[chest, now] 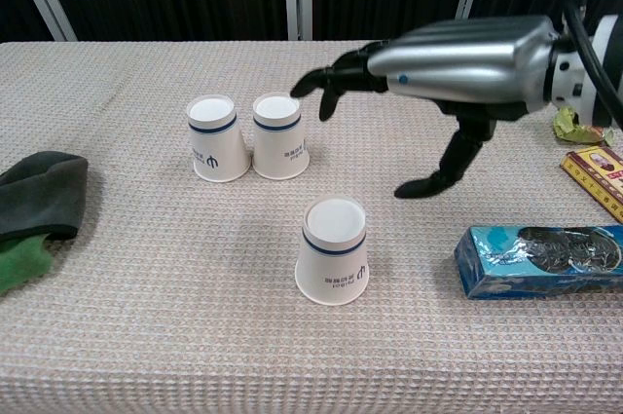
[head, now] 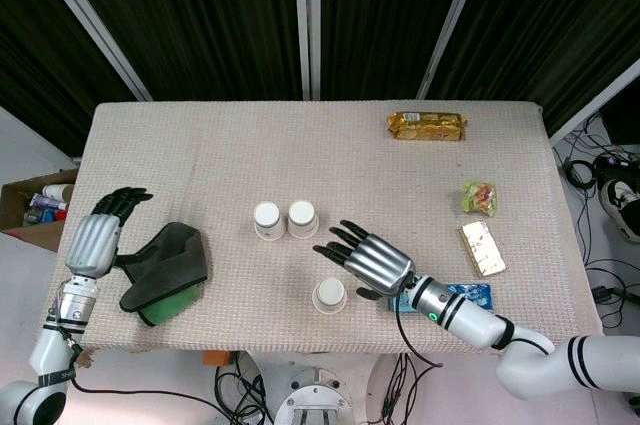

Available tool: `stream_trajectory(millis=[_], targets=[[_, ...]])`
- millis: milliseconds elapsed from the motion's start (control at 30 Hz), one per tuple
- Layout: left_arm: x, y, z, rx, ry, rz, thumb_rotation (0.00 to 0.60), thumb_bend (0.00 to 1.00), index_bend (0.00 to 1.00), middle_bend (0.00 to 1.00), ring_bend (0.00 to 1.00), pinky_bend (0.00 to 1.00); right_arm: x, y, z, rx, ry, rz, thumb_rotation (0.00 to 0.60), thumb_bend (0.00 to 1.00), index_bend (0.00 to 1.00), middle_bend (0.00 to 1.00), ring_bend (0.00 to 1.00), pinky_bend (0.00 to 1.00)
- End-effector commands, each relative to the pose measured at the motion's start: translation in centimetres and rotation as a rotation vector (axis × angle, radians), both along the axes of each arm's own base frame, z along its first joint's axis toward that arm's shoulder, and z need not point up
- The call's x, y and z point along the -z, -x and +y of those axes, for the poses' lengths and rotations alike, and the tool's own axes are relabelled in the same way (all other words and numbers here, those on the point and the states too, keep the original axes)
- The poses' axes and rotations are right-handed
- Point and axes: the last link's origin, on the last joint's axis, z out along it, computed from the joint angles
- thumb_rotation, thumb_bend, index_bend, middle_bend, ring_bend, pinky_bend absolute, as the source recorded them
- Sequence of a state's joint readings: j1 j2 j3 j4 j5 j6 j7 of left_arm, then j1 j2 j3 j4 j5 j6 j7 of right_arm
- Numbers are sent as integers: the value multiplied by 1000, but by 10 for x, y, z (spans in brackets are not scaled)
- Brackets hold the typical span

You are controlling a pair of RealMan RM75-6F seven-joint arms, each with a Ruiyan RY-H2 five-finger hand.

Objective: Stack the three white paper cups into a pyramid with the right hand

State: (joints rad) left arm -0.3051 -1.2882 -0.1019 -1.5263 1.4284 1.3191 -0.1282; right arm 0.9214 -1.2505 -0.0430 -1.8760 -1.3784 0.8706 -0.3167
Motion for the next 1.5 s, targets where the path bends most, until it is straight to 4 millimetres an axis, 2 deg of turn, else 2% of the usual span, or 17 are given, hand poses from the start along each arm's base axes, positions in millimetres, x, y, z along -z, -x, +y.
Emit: stream_trajectory(millis=[33, 300, 500, 667, 867, 1000, 1100, 1267, 1400, 1500], targets=[[1, -2, 0, 3, 5, -3, 600, 159, 209, 162, 106, 158, 11, 6, 5, -9, -41, 31, 600, 166, 65, 201, 0, 0], [2, -5, 1, 14, 8, -13, 600, 159, 209, 162, 106, 158, 25, -2, 8, -80, -45, 76, 600, 175, 73, 192, 0, 0], [0, -2, -1, 6, 6, -21, 600, 159, 210, 160, 106, 158, 38, -7, 12, -137, -51, 115, 600, 187, 178, 198, 0, 0], [-1, 1, -2, 1, 2, -26, 600, 159, 209, 157, 106, 157, 43, -10, 13, -147, -50, 124, 600, 195, 196, 214, 0, 0], [-2, 2, -3, 0, -3, -29, 600, 159, 209, 157, 106, 157, 47, -13, 10, -152, -31, 116, 600, 248, 245, 264, 10, 12], [-3, 3, -3, -2, -6, -30, 600, 159, 209, 157, 106, 158, 47, -16, 10, -168, -10, 101, 600, 330, 329, 375, 98, 63], [-3, 4, -3, -4, -7, -31, 600, 159, 209, 157, 106, 158, 41, -18, 9, -171, 12, 85, 600, 348, 363, 406, 125, 73], [-3, 5, -4, -4, -6, -29, 600, 158, 209, 157, 106, 157, 14, -28, -1, -133, 88, 5, 600, 347, 375, 407, 127, 74], [-4, 4, -3, -1, -5, -28, 600, 159, 209, 157, 106, 158, -12, -45, -23, -106, 175, -47, 600, 345, 376, 403, 127, 74], [-3, 3, -3, 3, -4, -31, 600, 159, 209, 157, 106, 158, -21, -62, -42, -91, 218, -72, 600, 344, 376, 398, 127, 74]])
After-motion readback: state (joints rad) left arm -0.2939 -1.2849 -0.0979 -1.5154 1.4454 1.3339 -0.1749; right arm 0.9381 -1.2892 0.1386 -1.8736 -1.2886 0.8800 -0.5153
